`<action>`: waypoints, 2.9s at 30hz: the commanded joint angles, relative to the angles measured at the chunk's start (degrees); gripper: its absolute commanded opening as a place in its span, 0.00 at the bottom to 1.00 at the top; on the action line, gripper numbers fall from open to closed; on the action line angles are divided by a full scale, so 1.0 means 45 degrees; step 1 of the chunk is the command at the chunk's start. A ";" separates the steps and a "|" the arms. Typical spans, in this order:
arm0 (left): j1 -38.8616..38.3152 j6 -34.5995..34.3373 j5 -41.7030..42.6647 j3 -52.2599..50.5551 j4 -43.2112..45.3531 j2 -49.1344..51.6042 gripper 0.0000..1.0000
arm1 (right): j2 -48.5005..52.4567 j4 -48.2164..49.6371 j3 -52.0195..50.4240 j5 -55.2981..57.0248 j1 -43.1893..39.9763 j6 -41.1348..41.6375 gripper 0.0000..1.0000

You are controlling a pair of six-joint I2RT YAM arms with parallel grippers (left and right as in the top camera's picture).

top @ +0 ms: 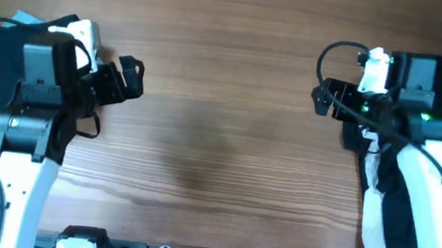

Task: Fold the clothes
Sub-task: 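Reach both grippers toward the black T-shirt on the right, then grasp the black T-shirt with both grippers and drag it leftward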

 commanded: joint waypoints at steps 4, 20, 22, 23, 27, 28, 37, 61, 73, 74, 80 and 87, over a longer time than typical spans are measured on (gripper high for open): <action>0.0092 -0.0097 0.0622 0.0243 0.0024 0.0146 1.00 | 0.2730 0.1234 0.0301 0.4745 -0.3293 0.3711 1.00; 0.0092 -0.0097 0.0636 0.0243 0.0015 0.0165 0.81 | 0.5625 0.1933 0.0423 0.3589 -0.4206 0.3706 0.04; 0.0092 -0.0097 0.0631 0.0243 0.0015 0.0165 0.82 | 0.4566 0.1948 0.0437 0.3585 -0.4206 0.3657 0.04; 0.0092 -0.0097 0.0631 0.0243 0.0019 0.0165 0.82 | 0.3662 0.1982 0.0457 0.3580 -0.4206 0.3570 0.04; 0.0092 -0.0097 0.0636 0.0243 0.0015 0.0165 0.84 | -0.0228 0.2370 0.0529 0.1734 -0.4138 0.2259 0.04; 0.0092 -0.0102 0.0636 0.0243 0.0015 0.0165 0.85 | -0.0981 0.2414 0.0529 0.0991 -0.4065 0.1909 0.04; 0.0092 -0.0097 0.0627 0.0257 0.0539 -0.0568 0.95 | -0.3687 0.2705 0.0525 -0.2492 0.5285 0.1719 0.04; -0.6280 0.2725 0.1292 0.0253 0.5600 0.9860 0.78 | -0.4940 -0.0117 0.0529 0.6033 0.5343 0.5343 0.80; -0.6309 0.1365 -0.1826 0.0335 0.5217 1.0278 0.04 | -0.4906 -0.0146 0.0529 0.7043 0.5343 0.5323 0.86; -0.5693 0.0612 -0.3381 0.0529 0.4517 0.9850 0.04 | -0.4886 -0.0160 0.0529 0.7043 0.5343 0.5333 0.86; -0.0865 -0.0010 -0.4265 0.0845 0.3050 0.7135 0.04 | -0.4129 -0.0262 0.0525 0.7125 0.5343 0.5357 0.86; 0.0389 0.0049 -0.3798 0.0845 0.2152 0.5275 0.51 | -0.2356 -0.0364 0.0525 0.7019 0.5343 0.5469 0.86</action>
